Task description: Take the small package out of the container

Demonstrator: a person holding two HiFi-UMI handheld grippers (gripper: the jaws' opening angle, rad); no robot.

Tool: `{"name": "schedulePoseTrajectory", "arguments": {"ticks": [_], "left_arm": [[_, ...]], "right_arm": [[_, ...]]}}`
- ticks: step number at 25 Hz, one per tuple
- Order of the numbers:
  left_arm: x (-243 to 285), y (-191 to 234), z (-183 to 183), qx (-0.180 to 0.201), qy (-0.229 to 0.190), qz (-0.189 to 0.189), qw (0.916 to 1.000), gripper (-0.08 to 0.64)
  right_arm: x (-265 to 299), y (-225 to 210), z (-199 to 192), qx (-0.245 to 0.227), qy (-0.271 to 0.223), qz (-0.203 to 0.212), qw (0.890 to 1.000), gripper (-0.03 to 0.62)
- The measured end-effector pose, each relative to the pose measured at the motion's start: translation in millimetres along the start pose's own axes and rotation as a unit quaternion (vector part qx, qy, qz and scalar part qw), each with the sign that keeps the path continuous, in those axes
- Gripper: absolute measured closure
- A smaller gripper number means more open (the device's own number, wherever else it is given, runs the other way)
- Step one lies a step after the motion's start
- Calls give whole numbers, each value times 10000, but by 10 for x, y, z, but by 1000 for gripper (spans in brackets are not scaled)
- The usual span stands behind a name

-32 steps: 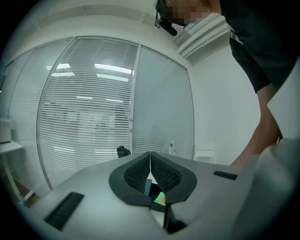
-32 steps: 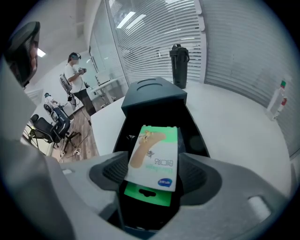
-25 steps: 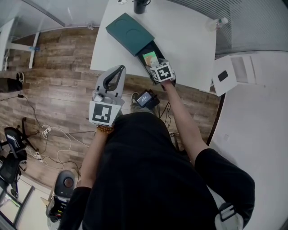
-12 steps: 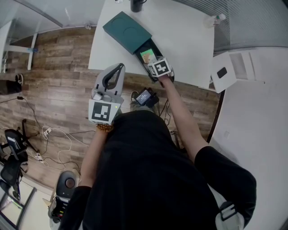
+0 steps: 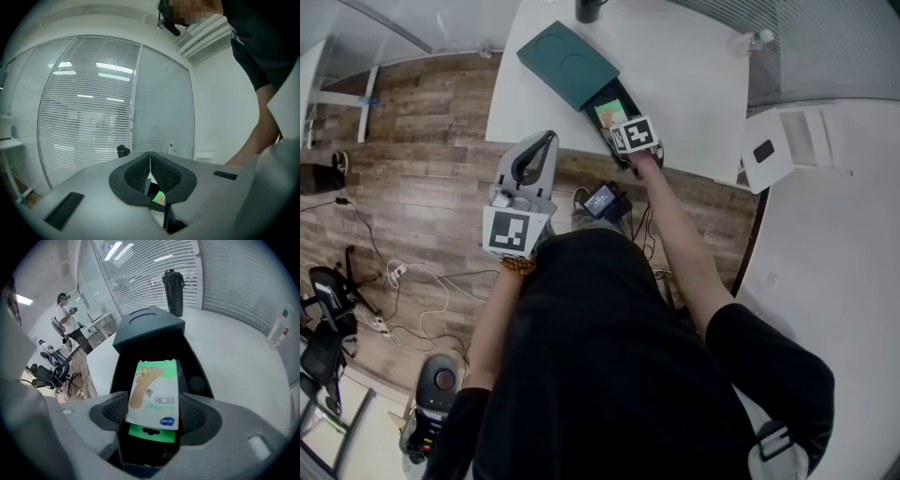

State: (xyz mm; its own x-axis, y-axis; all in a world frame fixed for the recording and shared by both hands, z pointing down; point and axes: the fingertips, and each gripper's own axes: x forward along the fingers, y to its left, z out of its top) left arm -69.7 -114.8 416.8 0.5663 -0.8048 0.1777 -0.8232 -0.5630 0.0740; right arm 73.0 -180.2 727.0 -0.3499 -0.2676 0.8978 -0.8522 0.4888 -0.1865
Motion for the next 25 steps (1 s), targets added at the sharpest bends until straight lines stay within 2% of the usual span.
{"name": "schedulePoseTrajectory", "arguments": {"ticks": [2,7,17,25], "left_arm": [[-4,3,-6,-15,0,9,10000,558],[-1,22,-20,-54,-3,21,10000,558],[14,-4,-50,-89,-8,-3,10000,558],[35,-38,-67,-105,-21,-29,9999,558]], "right_arm": [[-9,1,4,-106,78,-71,9999,259],[-75,0,86,-805,62,-496,9955,265],[29,36,16,-592,-64,-261,9979,236],[34,-2,37,-620,-348,-361,9968,236]]}}
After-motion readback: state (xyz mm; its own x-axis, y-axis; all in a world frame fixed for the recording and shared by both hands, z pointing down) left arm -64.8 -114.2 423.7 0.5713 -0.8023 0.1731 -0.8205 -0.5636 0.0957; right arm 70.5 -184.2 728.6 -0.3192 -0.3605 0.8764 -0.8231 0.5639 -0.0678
